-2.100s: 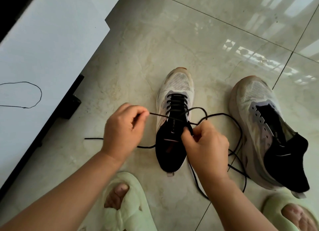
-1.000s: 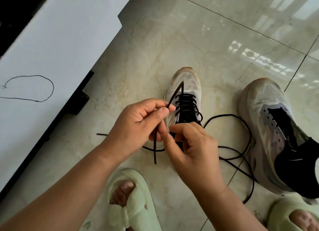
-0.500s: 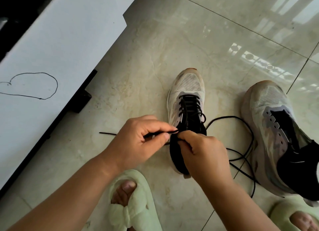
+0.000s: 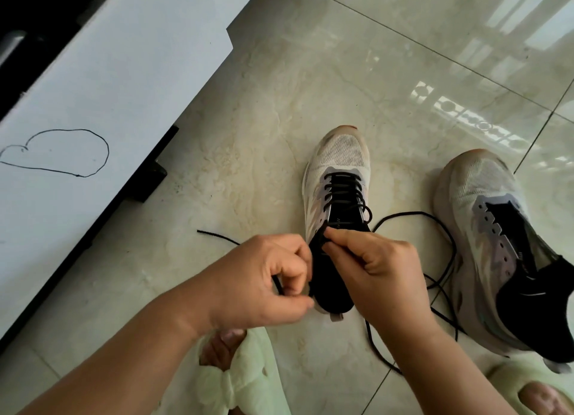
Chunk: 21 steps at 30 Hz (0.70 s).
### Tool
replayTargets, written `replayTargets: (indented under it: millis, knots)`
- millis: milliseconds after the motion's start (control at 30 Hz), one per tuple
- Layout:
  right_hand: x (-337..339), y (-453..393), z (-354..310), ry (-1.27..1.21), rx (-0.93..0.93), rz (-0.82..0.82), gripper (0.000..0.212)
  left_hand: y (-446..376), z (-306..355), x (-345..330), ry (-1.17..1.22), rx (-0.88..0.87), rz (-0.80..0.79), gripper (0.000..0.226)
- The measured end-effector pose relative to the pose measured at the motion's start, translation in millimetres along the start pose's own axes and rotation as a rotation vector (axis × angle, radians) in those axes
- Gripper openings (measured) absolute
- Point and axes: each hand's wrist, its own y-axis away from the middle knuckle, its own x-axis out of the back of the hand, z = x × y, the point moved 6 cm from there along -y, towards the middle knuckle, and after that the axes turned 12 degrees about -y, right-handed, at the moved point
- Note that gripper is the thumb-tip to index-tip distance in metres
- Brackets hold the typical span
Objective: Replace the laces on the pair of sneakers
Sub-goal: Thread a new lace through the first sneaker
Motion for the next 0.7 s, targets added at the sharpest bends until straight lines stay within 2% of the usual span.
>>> replayTargets:
  millis: [167, 333, 467, 567, 633, 700]
  knots:
    - [-3, 7, 6, -0.098, -0.085, 0.132, 0.011, -1, -2, 10, -0.246, 0.041, 0.265, 0.037]
    - [-5, 7, 5, -0.163, -0.097, 0.141, 0.015, -7, -15, 6, -0.1, 0.155, 0.23, 0.032]
    - [6, 1, -7, -0.133, -0.003, 0.187, 0.022, -7, -10, 13, -0.324, 0.085, 0.299, 0.021]
    - [4, -6, -21, -0.138, 0.12, 0.1, 0.032, -7, 0, 20, -0.363, 0.011, 0.337, 0.015]
    - [-4, -11, -24, -0.156, 0.117, 0.015, 0.039, -9, 7, 24, -0.367, -0.027, 0.362, 0.012]
    - [-7, -16, -24, -0.151, 0.101, 0.002, 0.031, -10, 10, 29, -0.367, -0.054, 0.395, 0.01]
